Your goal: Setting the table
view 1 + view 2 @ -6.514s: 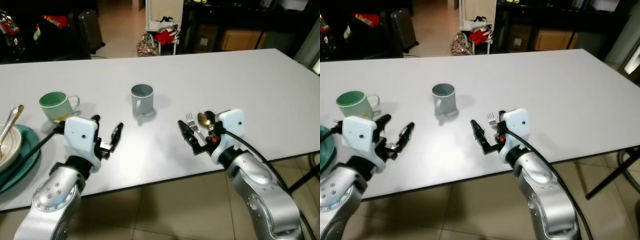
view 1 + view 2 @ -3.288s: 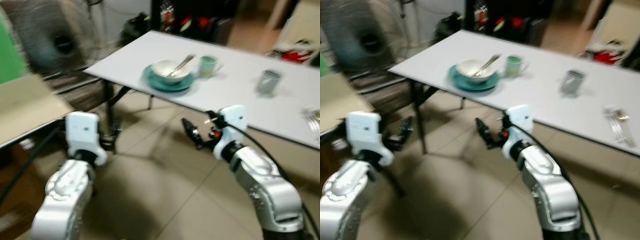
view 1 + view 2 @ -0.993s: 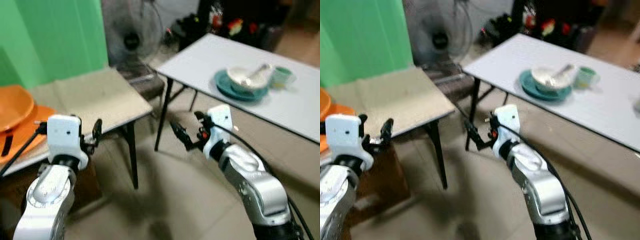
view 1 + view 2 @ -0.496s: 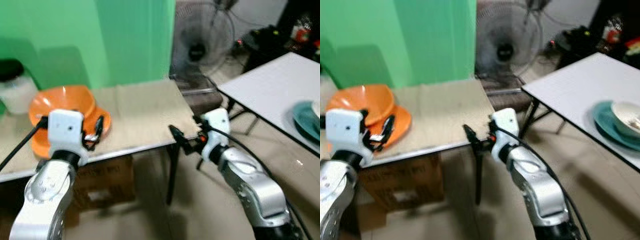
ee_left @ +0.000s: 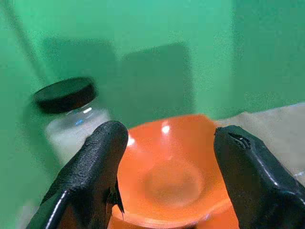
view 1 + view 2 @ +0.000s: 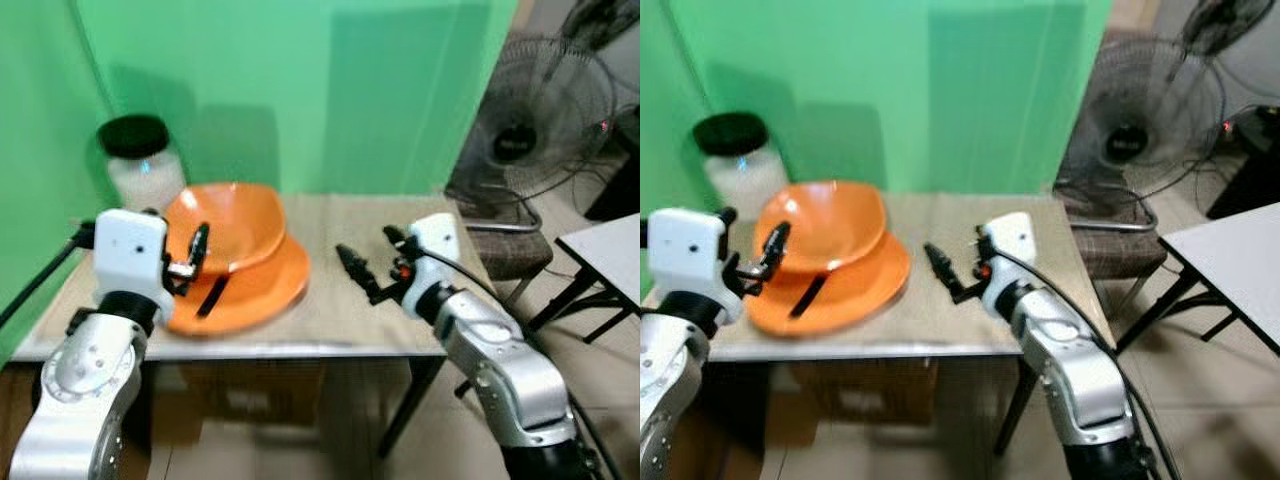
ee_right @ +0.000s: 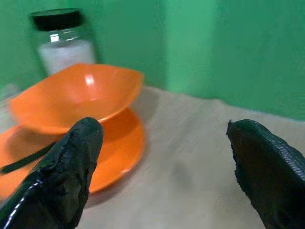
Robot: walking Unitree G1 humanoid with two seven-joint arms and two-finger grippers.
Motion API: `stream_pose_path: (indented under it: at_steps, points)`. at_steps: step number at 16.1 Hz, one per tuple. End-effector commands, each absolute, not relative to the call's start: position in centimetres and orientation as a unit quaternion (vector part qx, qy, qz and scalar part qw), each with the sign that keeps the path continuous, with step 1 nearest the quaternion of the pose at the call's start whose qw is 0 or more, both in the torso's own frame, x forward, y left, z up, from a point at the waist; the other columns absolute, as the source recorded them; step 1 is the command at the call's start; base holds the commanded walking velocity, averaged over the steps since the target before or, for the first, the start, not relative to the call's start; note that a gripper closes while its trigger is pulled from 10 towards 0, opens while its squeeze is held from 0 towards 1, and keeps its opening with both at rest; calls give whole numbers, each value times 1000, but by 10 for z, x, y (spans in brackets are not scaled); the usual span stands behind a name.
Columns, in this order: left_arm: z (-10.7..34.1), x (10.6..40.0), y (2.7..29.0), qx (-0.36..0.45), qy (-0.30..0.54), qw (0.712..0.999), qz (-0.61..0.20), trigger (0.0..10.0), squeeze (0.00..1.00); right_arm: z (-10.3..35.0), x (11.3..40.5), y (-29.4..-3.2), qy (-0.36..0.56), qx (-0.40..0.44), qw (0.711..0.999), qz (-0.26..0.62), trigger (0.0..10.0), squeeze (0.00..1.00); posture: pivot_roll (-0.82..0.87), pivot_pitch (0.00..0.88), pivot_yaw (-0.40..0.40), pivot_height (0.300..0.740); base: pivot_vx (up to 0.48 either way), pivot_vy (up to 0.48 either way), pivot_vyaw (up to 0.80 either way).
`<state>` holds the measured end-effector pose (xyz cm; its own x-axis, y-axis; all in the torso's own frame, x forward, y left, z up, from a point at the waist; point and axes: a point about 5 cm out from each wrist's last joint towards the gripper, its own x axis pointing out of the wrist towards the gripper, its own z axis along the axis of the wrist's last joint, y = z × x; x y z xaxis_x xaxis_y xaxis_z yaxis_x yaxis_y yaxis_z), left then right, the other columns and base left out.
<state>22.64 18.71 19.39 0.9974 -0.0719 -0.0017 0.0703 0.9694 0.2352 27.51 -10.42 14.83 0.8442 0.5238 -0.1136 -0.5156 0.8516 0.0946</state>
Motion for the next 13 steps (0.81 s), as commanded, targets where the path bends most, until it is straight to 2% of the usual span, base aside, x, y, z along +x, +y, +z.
stream_pose_path:
  at_steps: [1,5,7,8,9,10,11,13]
  points:
    - [196,226,181,123,-4,991,-54,10000,0,151,277,-111,62,30,961,268,10000,0,44,0,1,740,368,0,0]
    - [197,228,185,139,1,989,-48,10000,0,150,287,-107,93,36,950,296,10000,0,61,0,-7,740,314,0,0]
    - [200,232,193,153,1,987,-45,10000,0,155,301,-102,113,89,942,304,10000,0,67,0,-15,740,0,0,0]
    - [200,234,197,159,5,986,-44,10000,0,159,306,-98,118,119,937,308,10000,424,67,0,-14,740,0,0,0]
    - [200,236,202,162,12,986,-38,10000,0,162,308,-94,121,140,931,314,10000,1000,67,0,-12,740,0,0,0]
    - [200,236,205,164,16,986,-35,10000,0,162,309,-93,124,147,929,317,10000,1000,67,0,-12,740,0,0,0]
    - [200,242,225,149,47,988,-15,10000,0,165,314,-84,135,156,921,332,10000,1000,67,0,-10,740,0,0,0]
    - [202,247,247,144,71,987,-7,10000,0,167,320,-75,153,166,914,339,10000,1000,68,0,-8,740,0,0,0]
